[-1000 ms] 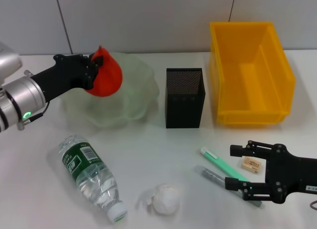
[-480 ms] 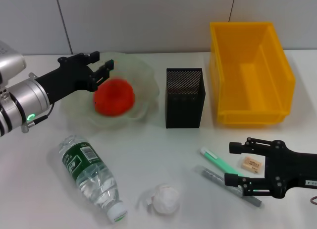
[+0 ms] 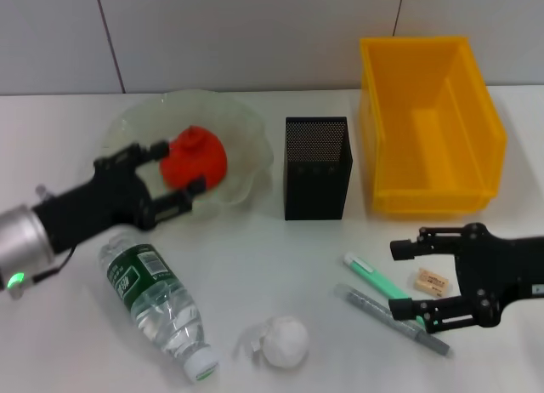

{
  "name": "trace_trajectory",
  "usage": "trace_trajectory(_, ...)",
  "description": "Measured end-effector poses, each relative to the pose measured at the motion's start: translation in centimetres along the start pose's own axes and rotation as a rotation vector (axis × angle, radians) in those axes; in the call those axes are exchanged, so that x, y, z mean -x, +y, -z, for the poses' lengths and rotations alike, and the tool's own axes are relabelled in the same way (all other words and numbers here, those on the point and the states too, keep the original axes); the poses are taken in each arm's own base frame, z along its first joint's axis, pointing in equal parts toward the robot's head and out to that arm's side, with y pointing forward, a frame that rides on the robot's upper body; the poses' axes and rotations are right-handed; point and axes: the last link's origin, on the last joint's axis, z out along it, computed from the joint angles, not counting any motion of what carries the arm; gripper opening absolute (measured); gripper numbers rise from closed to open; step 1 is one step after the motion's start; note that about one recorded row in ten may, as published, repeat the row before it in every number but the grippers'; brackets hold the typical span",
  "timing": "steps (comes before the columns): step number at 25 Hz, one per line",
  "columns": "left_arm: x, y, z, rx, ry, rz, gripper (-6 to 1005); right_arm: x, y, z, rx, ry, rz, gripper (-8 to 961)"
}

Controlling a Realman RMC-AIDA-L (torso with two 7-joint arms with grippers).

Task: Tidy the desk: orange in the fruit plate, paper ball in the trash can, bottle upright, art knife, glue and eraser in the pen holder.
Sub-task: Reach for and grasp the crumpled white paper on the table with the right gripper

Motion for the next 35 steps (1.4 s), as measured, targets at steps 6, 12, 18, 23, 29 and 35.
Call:
trace_trajectory(6, 1.4, 1.7, 2.2, 0.038, -0.008, 0.000, 779, 5.6, -0.1, -1.2, 0.100, 0.227, 0.091, 790)
trace_trajectory(12, 1.6, 2.7, 2.7, 0.095, -0.012, -0.008, 810, 10.1, 0.3, -4.3, 0.131, 0.457, 0.147, 790)
trace_trajectory(18, 1.2, 2.9, 2.8, 0.124, -0.007, -0.020, 811, 11.9, 1.5, -8.5, 0.127, 0.616, 0.127, 790)
trace_trajectory(23, 1.0, 2.9, 2.8, 0.130, 0.001, -0.024, 811, 11.0, 2.0, -10.6, 0.074, 0.695, 0.167, 790)
trace_trajectory(29, 0.6, 3.0, 2.5, 0.150, 0.002, -0.026, 810, 9.9, 2.5, -12.3, 0.070, 0.720, 0.175, 789)
trace_trajectory(35, 0.6, 3.0, 2.4, 0.154, 0.001, -0.028, 810, 8.9, 2.8, -14.2, 0.038, 0.737, 0.159, 789)
